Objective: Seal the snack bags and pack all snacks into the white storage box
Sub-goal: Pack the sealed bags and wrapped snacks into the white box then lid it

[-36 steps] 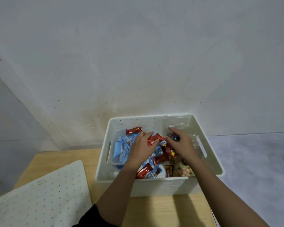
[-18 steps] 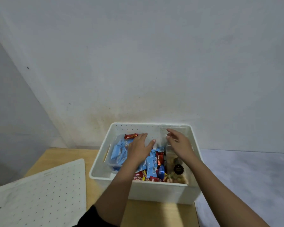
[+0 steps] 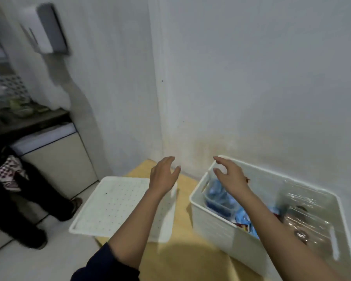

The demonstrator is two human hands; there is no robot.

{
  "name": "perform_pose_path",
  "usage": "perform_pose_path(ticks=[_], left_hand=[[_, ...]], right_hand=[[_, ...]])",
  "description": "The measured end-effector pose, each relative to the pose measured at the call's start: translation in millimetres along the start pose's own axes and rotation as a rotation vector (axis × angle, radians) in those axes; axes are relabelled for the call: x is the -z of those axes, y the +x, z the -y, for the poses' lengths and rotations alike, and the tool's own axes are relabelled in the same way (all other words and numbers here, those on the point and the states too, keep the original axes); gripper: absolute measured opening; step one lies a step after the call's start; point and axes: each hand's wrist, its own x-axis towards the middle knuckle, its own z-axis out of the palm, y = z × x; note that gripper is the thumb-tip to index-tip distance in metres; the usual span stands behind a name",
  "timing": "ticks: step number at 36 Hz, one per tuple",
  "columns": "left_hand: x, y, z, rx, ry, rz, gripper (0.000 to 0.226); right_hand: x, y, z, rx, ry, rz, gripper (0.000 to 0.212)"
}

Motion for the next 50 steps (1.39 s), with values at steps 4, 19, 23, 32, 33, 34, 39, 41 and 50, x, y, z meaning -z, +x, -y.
perform_pose_path(ticks=[4, 19, 23, 32, 33, 34, 39, 41, 50], left_hand=[[37.3, -0.4, 82.0, 0.120, 0.039, -0.049, 0.049], [50.1, -38.3, 347.4, 0.454, 0.217, 0.109, 0.071], [37.1, -40.9, 378.1, 0.527, 0.170, 0.218, 0.089], [30.9, -41.9, 402.0, 0.619, -0.261, 0.247, 0.109], [32.2, -43.6, 403.8, 0.621, -0.283, 0.233, 0.109], [33.8, -45.4, 404.8, 0.625, -0.289, 0.224, 0.108], [49.6, -53.2, 411.2, 0.637, -0.250, 0.184, 0.105], [64.5, -51.8, 411.0, 0.628, -0.238, 0.157, 0.105], [156.8, -15.8, 393.3, 0.506, -0.307, -0.058, 0.102]], right_hand=[[-68.2, 18.6, 32.8, 0.066, -0.040, 0.069, 0.044], [-271.2, 1.2, -20.8, -0.432, -0.219, 0.217, 0.075], [-288.0, -22.9, -29.1, -0.532, -0.319, 0.167, 0.078], [-304.3, -30.9, -22.9, -0.521, -0.421, 0.101, 0.061], [-306.0, -31.0, -21.9, -0.527, -0.414, 0.098, 0.060], [-308.7, -31.3, -21.9, -0.542, -0.392, 0.094, 0.061], [-319.4, -33.2, -9.2, -0.641, -0.285, 0.105, 0.072], [-322.5, -31.0, 1.2, -0.633, -0.246, 0.100, 0.073], [-291.8, 25.8, 84.6, -0.365, 0.003, -0.063, 0.087]])
